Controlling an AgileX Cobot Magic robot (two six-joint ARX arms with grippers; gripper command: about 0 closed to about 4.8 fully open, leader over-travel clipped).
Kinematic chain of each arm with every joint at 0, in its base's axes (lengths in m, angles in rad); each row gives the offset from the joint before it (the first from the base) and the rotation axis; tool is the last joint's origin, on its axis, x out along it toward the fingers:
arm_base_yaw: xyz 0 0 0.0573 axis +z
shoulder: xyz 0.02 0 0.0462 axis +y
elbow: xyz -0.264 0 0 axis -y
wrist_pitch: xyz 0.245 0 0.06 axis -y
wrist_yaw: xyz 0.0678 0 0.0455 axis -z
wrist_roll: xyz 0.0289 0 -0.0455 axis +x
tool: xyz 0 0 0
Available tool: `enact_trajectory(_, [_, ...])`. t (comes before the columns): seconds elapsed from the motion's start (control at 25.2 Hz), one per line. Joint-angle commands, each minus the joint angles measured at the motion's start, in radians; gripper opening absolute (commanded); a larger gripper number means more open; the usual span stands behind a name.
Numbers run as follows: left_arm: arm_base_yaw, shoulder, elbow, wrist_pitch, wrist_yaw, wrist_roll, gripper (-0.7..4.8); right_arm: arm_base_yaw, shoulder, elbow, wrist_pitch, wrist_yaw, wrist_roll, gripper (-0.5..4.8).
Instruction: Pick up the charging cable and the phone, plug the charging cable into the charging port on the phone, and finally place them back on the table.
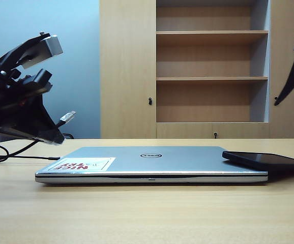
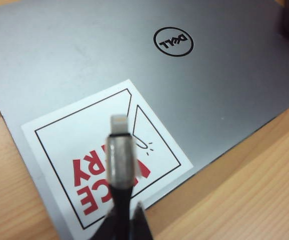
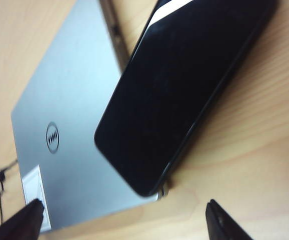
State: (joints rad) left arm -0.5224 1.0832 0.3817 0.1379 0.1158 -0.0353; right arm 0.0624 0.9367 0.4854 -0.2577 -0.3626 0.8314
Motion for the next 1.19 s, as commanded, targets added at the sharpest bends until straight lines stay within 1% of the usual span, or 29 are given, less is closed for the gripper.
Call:
enact_trajectory(0.04, [0.001, -0.001, 0.000, 0.016, 0.002, 0.001, -0.06, -0.027, 0.040, 0.003, 0.062, -0.039, 0.014, 4.20])
enact_trajectory(0.24, [0.001, -0.001, 0.000, 0.021, 0.002, 0.001, -0.06, -0.054, 0.115, 0.003, 0.115, -0.097, 0.014, 4.19])
enact_trajectory(0.63, [0.001, -0.001, 0.000, 0.021, 0.002, 0.001, -0.06, -0.055, 0.256, 0.003, 0.214, -0.112, 0.014, 4.19])
enact_trajectory(0.75, [0.001, -0.001, 0.000, 0.021, 0.002, 0.001, -0.06, -0.055, 0.302, 0.003, 0.249, -0.135, 0.017, 4.19])
enact_trajectory(0.99, [0.001, -0.001, 0.000, 0.029, 0.002, 0.001, -0.06, -0.055, 0.384, 0.003, 0.357, -0.167, 0.101, 4.19])
enact_trajectory(1.19, [0.001, -0.001, 0.000, 0.029, 0.002, 0.001, -0.06, -0.055, 0.421, 0.003, 0.389, -0.167, 0.116, 4.19])
